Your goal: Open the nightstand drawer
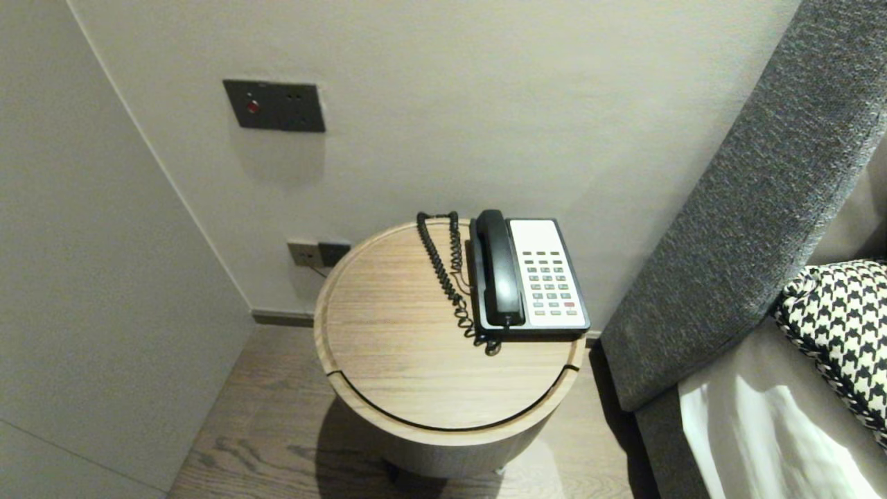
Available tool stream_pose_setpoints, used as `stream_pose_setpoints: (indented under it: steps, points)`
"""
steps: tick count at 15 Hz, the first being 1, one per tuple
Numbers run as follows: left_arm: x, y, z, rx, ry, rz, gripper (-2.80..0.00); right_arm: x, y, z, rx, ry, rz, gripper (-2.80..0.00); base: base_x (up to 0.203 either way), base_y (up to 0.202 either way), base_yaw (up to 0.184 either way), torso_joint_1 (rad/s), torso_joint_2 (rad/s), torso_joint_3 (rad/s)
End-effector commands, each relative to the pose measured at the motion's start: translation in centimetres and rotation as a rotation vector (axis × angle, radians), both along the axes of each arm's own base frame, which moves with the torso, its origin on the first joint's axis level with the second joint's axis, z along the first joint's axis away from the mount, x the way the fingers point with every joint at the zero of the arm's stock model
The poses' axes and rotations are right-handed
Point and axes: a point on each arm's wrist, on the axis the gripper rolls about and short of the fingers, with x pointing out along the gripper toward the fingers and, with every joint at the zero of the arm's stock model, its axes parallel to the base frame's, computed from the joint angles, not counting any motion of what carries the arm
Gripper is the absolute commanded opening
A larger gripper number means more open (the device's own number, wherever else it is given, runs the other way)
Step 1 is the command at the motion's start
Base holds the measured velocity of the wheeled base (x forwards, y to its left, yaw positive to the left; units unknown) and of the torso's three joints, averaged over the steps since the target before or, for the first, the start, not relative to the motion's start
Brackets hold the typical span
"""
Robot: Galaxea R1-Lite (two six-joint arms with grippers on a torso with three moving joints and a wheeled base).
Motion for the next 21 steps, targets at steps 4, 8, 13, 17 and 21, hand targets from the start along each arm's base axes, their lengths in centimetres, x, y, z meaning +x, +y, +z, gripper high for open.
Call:
stream_pose_setpoints:
  steps: [4,8,13,17,21]
  points:
    - [-0.01,0.0,0.0,0.0,-0.002,0.001,-2.8,0.33,-0.02,-1.08,0.015,0.039,-0.008,-2.8,0.0,0.0,0.0,0.0,0.0,0.0]
    - [-0.01,0.0,0.0,0.0,-0.002,0.001,-2.8,0.33,-0.02,-1.08,0.015,0.039,-0.008,-2.8,0.0,0.0,0.0,0.0,0.0,0.0]
    - [-0.01,0.0,0.0,0.0,-0.002,0.001,-2.8,0.33,-0.02,-1.08,0.015,0.039,-0.008,-2.8,0.0,0.0,0.0,0.0,0.0,0.0]
    - [-0.01,0.0,0.0,0.0,-0.002,0.001,-2.8,0.33,-0.02,-1.08,0.015,0.039,-0.008,-2.8,0.0,0.0,0.0,0.0,0.0,0.0]
    - [-0.01,0.0,0.02,-0.003,-0.004,0.003,-2.8,0.33,-0.02,-1.08,0.015,0.039,-0.008,-2.8,0.0,0.0,0.0,0.0,0.0,0.0]
